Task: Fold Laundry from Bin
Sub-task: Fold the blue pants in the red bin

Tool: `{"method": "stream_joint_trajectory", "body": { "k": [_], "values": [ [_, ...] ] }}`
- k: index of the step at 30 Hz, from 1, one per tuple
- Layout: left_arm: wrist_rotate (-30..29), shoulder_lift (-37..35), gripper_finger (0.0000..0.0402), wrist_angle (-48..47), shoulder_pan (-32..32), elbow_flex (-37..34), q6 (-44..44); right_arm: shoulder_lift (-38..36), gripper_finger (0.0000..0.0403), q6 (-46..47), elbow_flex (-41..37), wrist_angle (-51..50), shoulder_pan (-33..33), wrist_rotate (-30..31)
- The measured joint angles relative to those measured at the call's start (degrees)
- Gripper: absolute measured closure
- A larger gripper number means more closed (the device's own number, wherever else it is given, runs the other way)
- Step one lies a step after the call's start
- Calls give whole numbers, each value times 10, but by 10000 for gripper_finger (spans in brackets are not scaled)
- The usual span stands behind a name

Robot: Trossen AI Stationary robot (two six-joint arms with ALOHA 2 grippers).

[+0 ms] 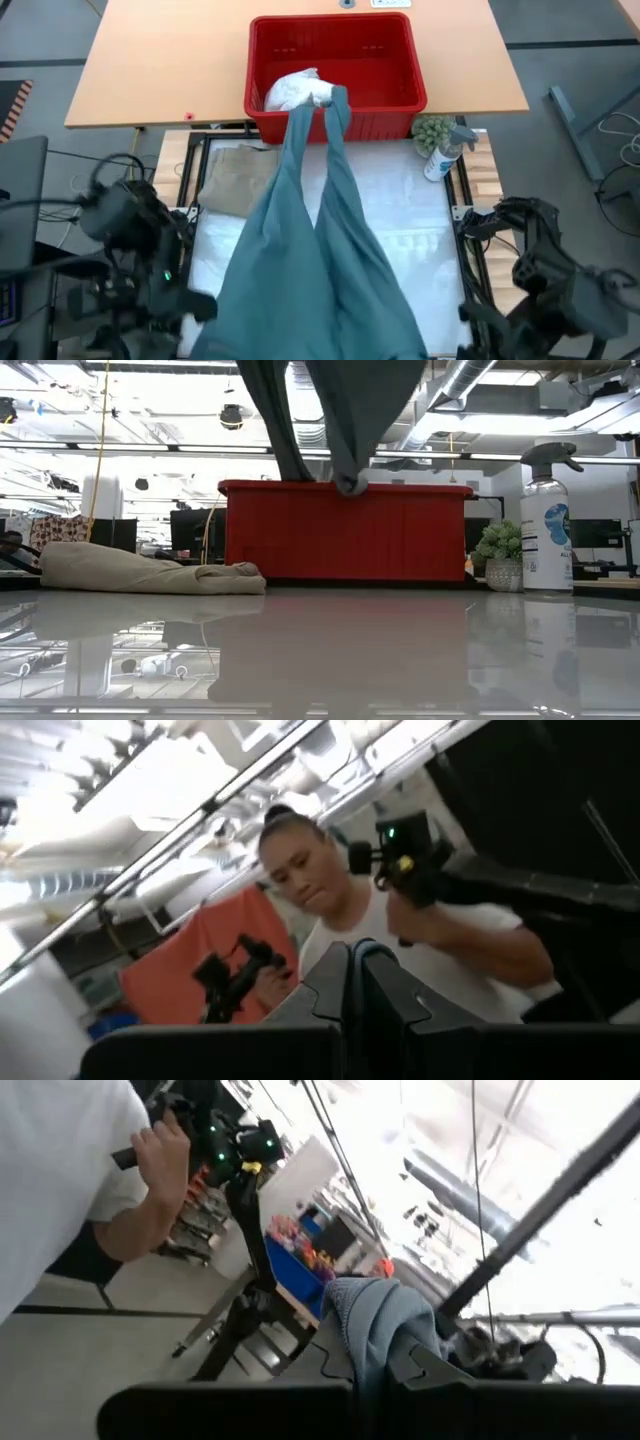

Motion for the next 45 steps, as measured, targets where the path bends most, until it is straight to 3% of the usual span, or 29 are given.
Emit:
{"method": "stream_joint_trajectory", "body": {
  "k": [6, 10, 14, 16, 18, 22, 26, 28, 31, 35, 37, 39, 42, 45],
  "values": [
    [22, 32, 401, 130, -38, 0, 24, 14, 380, -65, 0, 27, 15, -74],
    [21, 33, 401, 132, -60, 0, 103, 20, 380, -107, 0, 19, 22, -123],
    [-19, 31, 401, 130, -63, 0, 214, 21, 380, -153, 0, 25, 23, -70],
    [-87, 23, 401, 132, -64, 0, 252, 18, 380, -180, 0, 49, 19, -22],
    [-192, 11, 401, 144, -62, 0, 294, 12, 380, -211, 0, 85, 8, 37],
    [-486, -16, 401, 178, -47, 1, 386, -14, 380, -262, 0, 149, -31, 213],
    [-753, -37, 401, 219, -4, 1, 454, -57, 380, -244, 0, 166, -101, 376],
    [-872, -50, 401, 224, 26, 1, 454, -81, 380, -190, 0, 150, -148, 445],
    [-1040, -65, 401, 200, 77, 1, 417, -111, 380, -74, 1, 49, -225, 542],
    [-1229, -70, 401, 92, 146, 1, 356, -139, 380, 186, 1, -199, -337, 605],
    [-1287, -70, 401, -3, 178, 1, 303, -147, 380, 339, 1, -346, -389, 573],
    [-1315, -70, 401, -129, 202, 1, 221, -150, 380, 491, 1, -478, -448, 487],
    [-1308, -70, 401, -353, 227, 1, 27, -134, 380, 660, 1, -623, -537, 370],
    [-1252, -69, 401, -586, 252, 1, -213, -93, 380, 727, 0, -717, -591, 318]
  ]
}}
